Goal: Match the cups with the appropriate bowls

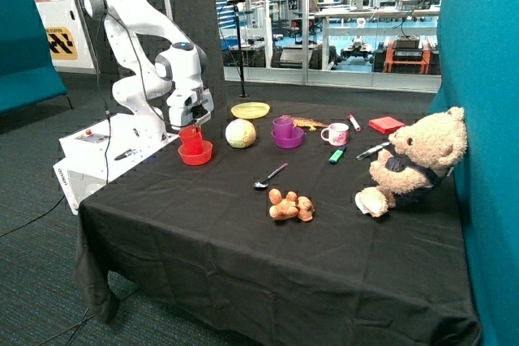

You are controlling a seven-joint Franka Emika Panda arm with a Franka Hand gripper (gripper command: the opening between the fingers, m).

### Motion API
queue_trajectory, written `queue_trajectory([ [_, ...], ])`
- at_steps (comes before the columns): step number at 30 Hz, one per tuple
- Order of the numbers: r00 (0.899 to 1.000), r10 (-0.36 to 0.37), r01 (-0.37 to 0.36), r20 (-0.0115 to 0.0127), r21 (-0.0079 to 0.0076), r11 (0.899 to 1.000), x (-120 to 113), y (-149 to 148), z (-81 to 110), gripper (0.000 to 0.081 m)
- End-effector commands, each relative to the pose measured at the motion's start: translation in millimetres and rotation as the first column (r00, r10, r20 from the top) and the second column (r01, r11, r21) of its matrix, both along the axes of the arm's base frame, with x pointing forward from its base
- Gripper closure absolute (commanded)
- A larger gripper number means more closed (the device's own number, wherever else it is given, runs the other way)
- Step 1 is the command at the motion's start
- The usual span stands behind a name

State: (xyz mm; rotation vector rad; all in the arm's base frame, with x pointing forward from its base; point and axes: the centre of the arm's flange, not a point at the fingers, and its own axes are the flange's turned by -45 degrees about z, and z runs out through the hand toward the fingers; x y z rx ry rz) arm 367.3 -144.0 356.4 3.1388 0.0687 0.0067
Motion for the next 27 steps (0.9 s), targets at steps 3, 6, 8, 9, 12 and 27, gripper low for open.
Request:
queue_trajectory([
  [3,1.000,0.009,-0.009,-0.0043,0.0020,1.000,5.2,-2.8,-17.4,0.0808],
  [6,1.000,0.014,-0.014,-0.0043,0.0020,1.000,4.6,-1.1,-21.1,0.0808],
  [8,1.000,0.018,-0.018,-0.0043,0.0020,1.000,4.8,0.2,-22.5,0.0808],
  [9,1.000,0.019,-0.019,-0.0043,0.0020,1.000,5.0,0.8,-23.0,0.0808],
  [12,1.000,0.030,-0.030,-0.0043,0.0020,1.000,6.1,3.0,-24.0,0.0808],
  [27,0.999,0.054,-0.054,-0.0043,0.0020,0.999,7.8,6.2,-20.0,0.0177],
])
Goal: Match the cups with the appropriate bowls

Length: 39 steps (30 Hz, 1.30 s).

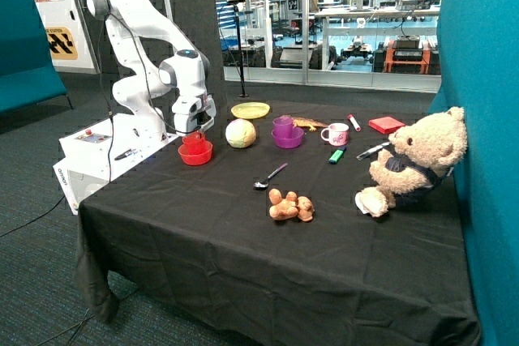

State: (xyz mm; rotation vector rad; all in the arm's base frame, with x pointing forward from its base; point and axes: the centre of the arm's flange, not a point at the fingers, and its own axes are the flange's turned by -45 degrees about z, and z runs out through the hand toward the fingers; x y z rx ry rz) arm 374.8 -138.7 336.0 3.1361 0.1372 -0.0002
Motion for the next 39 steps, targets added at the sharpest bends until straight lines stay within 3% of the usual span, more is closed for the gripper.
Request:
queue_trajectory([
  [1,1.000,0.011,-0.011,0.0000,0.0025,1.000,-0.1,0.5,0.3,0.0157],
  [19,1.000,0.009,-0.009,0.0000,0.0025,1.000,-0.7,-5.5,1.3,0.0055],
  [34,1.000,0.023,-0.023,0.0000,0.0025,1.000,-3.7,-8.4,13.6,0.0107],
  [39,1.000,0.017,-0.017,0.0000,0.0025,1.000,-9.2,-12.6,24.7,0.0166],
])
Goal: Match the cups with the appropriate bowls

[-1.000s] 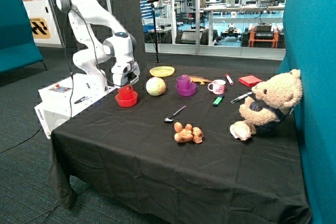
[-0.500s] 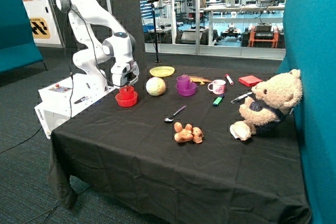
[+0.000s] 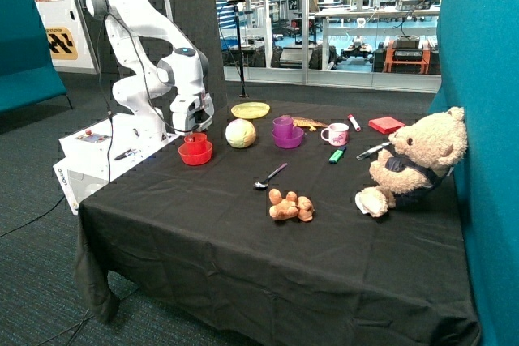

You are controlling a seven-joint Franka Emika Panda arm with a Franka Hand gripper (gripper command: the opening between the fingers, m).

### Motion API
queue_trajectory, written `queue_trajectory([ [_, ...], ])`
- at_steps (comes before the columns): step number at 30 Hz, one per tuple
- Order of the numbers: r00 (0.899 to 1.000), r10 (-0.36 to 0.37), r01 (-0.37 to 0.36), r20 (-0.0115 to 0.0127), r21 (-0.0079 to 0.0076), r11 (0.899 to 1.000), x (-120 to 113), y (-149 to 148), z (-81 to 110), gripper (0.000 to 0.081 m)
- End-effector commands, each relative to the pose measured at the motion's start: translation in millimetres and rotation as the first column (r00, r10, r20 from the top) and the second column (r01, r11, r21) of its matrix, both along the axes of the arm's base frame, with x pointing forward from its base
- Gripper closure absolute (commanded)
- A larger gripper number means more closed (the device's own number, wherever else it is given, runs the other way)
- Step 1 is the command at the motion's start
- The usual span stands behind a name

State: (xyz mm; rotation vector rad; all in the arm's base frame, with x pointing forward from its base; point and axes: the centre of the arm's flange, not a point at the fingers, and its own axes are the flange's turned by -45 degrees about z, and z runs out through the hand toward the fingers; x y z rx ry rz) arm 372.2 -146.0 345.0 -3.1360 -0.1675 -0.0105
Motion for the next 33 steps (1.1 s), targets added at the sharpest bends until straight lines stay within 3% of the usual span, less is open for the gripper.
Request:
queue_trajectory([
  [1,1.000,-0.004,0.004,-0.0066,-0.0014,1.000,-6.8,-5.4,16.5,0.0169],
  [14,1.000,0.010,-0.010,-0.0066,-0.0014,1.000,-2.9,-3.8,49.3,0.0203],
  [33,0.999,0.043,-0.043,-0.0066,-0.0014,0.999,11.5,1.3,54.2,0.0220],
])
